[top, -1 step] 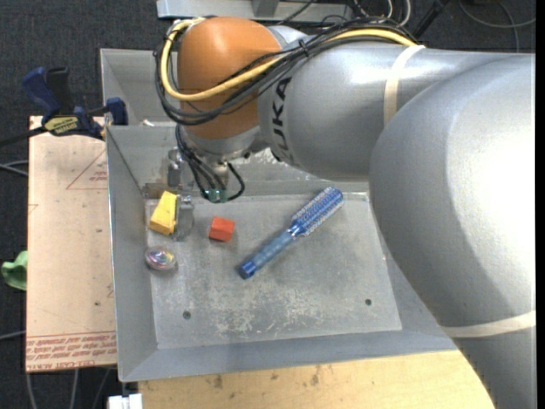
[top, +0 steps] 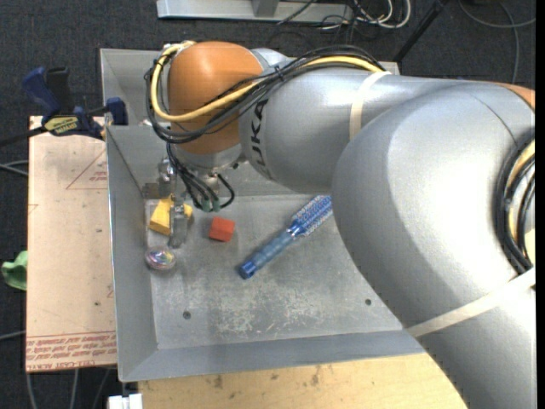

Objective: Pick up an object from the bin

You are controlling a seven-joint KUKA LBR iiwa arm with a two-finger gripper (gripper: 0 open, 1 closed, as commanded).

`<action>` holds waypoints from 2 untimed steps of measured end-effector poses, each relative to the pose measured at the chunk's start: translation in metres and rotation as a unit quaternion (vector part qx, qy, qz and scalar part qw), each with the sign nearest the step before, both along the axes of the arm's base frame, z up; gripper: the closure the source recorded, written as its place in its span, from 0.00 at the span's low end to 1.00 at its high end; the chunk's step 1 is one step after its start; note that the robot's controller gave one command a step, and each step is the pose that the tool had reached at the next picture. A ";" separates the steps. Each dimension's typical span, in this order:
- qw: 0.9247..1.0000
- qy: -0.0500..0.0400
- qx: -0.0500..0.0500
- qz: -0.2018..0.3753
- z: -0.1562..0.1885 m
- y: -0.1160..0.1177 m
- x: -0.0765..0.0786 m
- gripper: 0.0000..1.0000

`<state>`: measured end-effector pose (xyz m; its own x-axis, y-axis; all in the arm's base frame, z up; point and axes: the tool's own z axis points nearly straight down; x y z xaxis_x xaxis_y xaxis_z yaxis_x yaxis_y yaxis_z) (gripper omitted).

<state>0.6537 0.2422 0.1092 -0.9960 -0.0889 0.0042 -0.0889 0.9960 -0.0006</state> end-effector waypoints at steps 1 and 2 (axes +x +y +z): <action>0.999 -0.007 0.003 0.051 -0.036 -0.020 0.004 0.00; 0.999 0.004 0.001 0.052 -0.037 -0.019 -0.001 1.00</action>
Offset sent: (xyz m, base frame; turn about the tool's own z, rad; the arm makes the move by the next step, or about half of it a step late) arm 0.0007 -0.0204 -0.0392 -0.1034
